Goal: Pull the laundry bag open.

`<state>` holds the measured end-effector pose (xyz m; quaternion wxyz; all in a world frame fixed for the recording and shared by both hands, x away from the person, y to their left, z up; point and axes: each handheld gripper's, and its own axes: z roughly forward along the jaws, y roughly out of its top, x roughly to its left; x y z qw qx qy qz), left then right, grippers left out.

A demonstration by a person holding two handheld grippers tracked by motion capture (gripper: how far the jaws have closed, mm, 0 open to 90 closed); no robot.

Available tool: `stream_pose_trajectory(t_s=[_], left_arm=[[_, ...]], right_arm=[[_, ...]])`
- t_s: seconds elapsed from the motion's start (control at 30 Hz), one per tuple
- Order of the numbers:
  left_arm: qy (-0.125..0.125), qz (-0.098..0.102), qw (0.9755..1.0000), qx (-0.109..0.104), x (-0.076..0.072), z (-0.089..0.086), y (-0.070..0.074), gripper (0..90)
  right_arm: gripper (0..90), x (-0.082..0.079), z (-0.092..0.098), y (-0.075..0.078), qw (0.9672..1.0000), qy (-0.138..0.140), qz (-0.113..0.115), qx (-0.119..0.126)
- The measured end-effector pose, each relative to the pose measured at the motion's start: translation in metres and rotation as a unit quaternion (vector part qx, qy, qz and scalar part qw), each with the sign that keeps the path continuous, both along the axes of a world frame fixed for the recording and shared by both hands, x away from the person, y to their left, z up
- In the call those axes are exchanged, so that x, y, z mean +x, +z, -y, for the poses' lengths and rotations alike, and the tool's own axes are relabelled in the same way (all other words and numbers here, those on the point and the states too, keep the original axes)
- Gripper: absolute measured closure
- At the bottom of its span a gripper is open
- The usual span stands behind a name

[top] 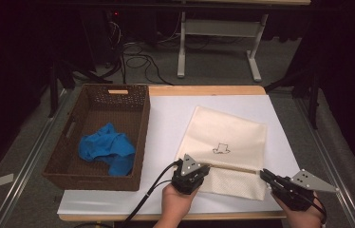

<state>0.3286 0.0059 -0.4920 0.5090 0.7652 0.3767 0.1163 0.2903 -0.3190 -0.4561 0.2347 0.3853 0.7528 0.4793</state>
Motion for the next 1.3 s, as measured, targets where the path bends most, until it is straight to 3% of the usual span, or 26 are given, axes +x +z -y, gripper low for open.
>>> stream_pose_trajectory(t_s=[0.13,0.17,0.2,0.23,0.3,0.4,0.43,0.7,0.87,1.03,1.13,1.3], left_arm=[[0.004,-0.001,1.0000,0.000,-0.001,-0.002,-0.001,87.0],[0.022,0.000,0.9997,0.006,0.000,-0.005,-0.002,87.1],[0.034,-0.010,0.9994,-0.004,0.003,-0.013,-0.004,87.1],[0.052,-0.026,0.9982,-0.019,0.005,-0.028,-0.008,87.0],[0.063,-0.026,0.9977,-0.007,0.004,-0.039,-0.011,87.0],[0.069,-0.032,0.9971,-0.003,0.004,-0.047,-0.011,87.0],[0.067,-0.027,0.9973,0.017,0.003,-0.049,-0.008,87.0],[0.065,-0.010,0.9961,0.059,0.006,-0.056,0.006,87.0],[0.076,-0.011,0.9952,0.060,0.006,-0.062,0.001,87.0],[0.084,-0.020,0.9953,0.042,0.006,-0.068,-0.008,87.0],[0.088,-0.022,0.9946,0.050,0.006,-0.069,-0.012,87.0],[0.098,-0.010,0.9939,0.051,0.006,-0.071,-0.011,87.0]], right_arm=[[85.8,0.000,-0.001,0.000,1.0000,0.002,-0.001,-0.002],[85.9,-0.001,0.000,0.001,0.9999,-0.010,0.004,-0.008],[85.9,-0.001,0.000,0.001,0.9999,-0.010,0.004,-0.008],[85.9,0.001,0.009,0.001,0.9998,-0.020,0.000,0.009],[85.9,0.002,0.016,-0.002,0.9996,-0.026,-0.004,0.010],[85.8,0.003,0.018,-0.003,0.9995,-0.028,-0.007,0.012],[85.8,0.004,0.016,-0.002,0.9995,-0.027,-0.006,0.013],[85.7,0.002,0.015,-0.003,0.9996,-0.026,-0.007,0.012],[85.7,0.003,0.017,-0.004,0.9996,-0.027,-0.005,0.009],[85.7,0.005,0.019,-0.006,0.9994,-0.029,-0.015,0.009],[85.7,0.005,0.020,-0.007,0.9993,-0.034,-0.016,0.007],[85.7,0.004,0.022,-0.007,0.9990,-0.041,-0.016,0.002]])
